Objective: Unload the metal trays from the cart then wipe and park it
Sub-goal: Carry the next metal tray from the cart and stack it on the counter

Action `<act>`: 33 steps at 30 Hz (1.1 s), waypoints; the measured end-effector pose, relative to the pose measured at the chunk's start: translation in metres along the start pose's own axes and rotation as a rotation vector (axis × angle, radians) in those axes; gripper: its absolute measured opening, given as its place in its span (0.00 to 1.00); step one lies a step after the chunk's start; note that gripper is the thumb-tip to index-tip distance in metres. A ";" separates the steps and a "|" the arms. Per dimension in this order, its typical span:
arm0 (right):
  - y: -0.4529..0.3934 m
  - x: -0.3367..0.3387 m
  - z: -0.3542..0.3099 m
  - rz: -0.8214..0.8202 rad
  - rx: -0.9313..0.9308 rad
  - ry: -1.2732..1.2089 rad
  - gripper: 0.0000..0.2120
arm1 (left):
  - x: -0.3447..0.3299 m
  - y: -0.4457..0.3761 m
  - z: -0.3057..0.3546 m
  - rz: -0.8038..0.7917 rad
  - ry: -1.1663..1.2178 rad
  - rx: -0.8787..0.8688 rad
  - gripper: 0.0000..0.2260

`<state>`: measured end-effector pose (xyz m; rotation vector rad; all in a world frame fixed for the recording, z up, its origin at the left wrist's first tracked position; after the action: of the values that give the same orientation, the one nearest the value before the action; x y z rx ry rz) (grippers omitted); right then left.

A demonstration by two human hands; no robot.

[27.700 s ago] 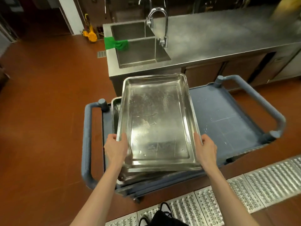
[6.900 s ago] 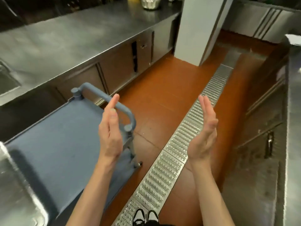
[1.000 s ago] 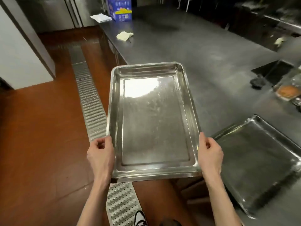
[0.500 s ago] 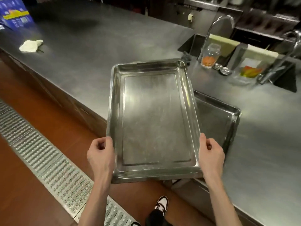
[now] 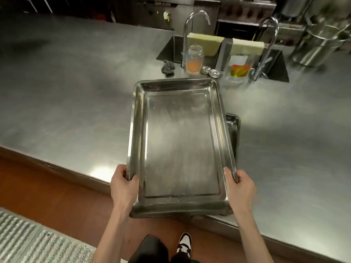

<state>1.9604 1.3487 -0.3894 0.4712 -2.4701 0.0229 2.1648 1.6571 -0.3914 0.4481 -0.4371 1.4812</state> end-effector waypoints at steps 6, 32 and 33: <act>-0.004 -0.002 0.036 0.056 -0.096 -0.031 0.27 | -0.034 -0.012 0.007 -0.094 0.009 -0.090 0.12; -0.009 -0.041 0.108 0.336 -0.166 0.250 0.07 | -0.137 -0.049 -0.025 -0.301 -0.056 -0.164 0.20; -0.010 -0.042 0.107 0.330 -0.167 0.247 0.09 | -0.138 -0.050 -0.026 -0.308 -0.063 -0.161 0.20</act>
<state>1.9341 1.3396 -0.5017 -0.0142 -2.2560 0.0080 2.2092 1.5528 -0.4881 0.4141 -0.5093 1.1281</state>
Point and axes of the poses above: each hand's wrist, its own y-axis away from the middle knuckle, its own x-axis out of the back of the hand, z = x × y, the point moved 5 cm from there along -y, towards the middle knuckle, and after that the axes turned 8 degrees about -x, right-handed, at the moved point
